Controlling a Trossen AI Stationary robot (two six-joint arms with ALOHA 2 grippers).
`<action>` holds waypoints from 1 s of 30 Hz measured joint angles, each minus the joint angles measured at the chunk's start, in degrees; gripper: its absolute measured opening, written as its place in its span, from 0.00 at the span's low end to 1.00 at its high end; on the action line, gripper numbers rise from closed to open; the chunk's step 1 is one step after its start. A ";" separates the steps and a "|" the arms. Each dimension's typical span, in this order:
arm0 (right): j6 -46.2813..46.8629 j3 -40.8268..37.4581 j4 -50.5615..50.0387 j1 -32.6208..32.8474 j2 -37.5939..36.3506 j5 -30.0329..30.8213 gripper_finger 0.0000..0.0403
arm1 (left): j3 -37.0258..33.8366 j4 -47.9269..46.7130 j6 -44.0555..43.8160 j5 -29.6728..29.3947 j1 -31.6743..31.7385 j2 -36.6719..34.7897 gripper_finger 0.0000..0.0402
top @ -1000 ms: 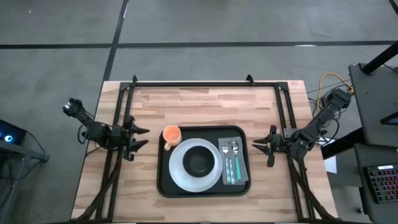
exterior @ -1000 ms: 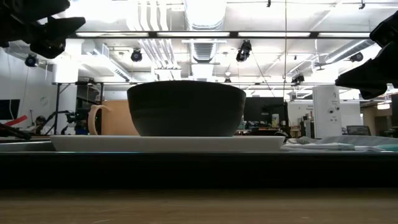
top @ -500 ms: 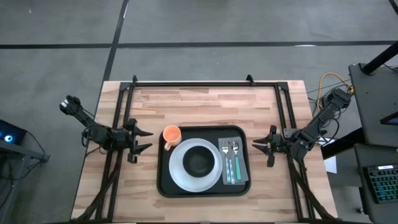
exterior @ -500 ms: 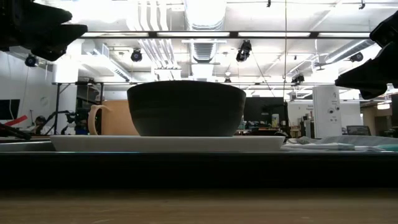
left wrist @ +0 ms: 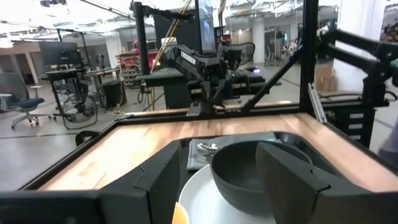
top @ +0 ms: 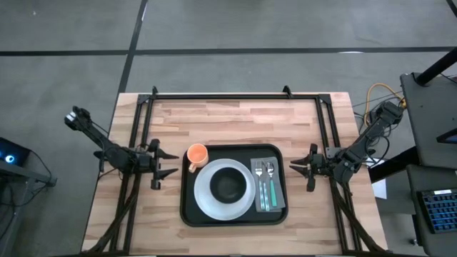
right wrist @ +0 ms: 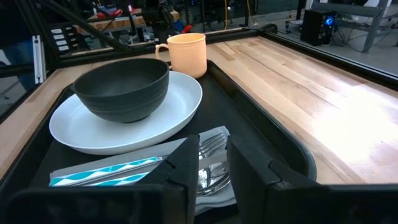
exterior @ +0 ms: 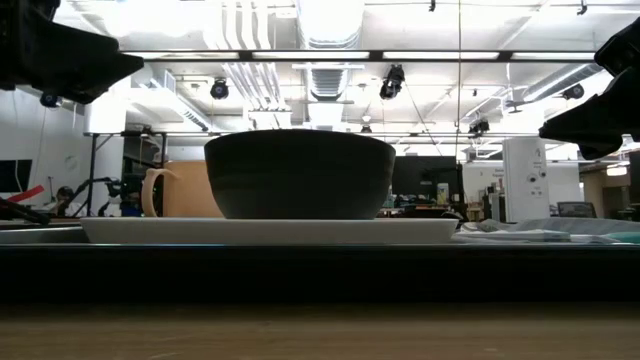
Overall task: Set up tray
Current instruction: Return to Home Position
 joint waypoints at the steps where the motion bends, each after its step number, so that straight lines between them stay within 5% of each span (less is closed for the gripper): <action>1: 0.00 0.00 0.00 0.01 -0.01 0.00 0.17 | 0.00 0.00 0.00 0.00 0.00 0.38 0.47; 30: 0.00 0.00 0.01 0.02 0.00 0.00 0.18 | 0.00 -0.02 0.00 0.00 0.00 6.36 0.47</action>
